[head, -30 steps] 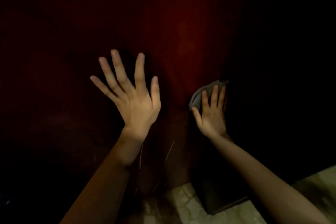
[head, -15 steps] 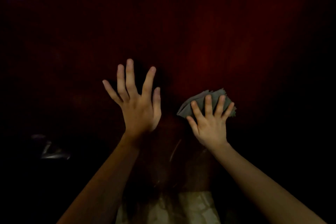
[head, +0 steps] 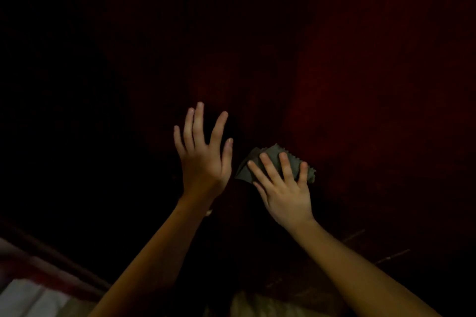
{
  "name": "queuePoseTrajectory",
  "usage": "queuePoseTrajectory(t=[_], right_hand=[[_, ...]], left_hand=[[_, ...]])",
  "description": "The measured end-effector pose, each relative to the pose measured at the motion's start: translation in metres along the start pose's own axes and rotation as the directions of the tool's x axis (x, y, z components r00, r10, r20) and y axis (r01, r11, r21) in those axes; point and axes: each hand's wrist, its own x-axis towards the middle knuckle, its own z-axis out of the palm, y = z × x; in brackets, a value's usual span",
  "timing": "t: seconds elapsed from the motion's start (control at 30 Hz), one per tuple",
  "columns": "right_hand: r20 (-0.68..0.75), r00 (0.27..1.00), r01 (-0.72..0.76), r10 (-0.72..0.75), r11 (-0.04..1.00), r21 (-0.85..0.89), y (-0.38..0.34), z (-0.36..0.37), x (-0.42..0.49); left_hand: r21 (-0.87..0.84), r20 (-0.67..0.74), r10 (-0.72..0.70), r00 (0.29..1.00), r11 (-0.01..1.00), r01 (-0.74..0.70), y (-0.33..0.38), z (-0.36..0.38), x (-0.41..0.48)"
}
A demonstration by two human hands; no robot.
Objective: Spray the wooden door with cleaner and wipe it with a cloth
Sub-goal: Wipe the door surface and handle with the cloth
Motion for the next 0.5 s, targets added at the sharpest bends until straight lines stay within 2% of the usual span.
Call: queuePoseTrajectory(t=[0.13,0.3,0.5], right_hand=[[-0.006,1.0,0.029,-0.029,0.999,0.018,-0.062,0.001,0.038],[0.006,0.995,0.098,-0.098,0.995,0.02,-0.131,0.003,0.08],[0.026,0.983,0.181,-0.181,0.983,0.008,-0.139,0.002,0.089]], left_hand=[[-0.012,-0.034,-0.058,0.998,0.998,0.058,-0.059,-0.014,0.007],[-0.063,0.021,-0.103,0.994,0.993,0.104,-0.095,-0.029,0.004],[-0.167,0.061,-0.102,0.993,0.98,0.111,-0.097,-0.031,0.007]])
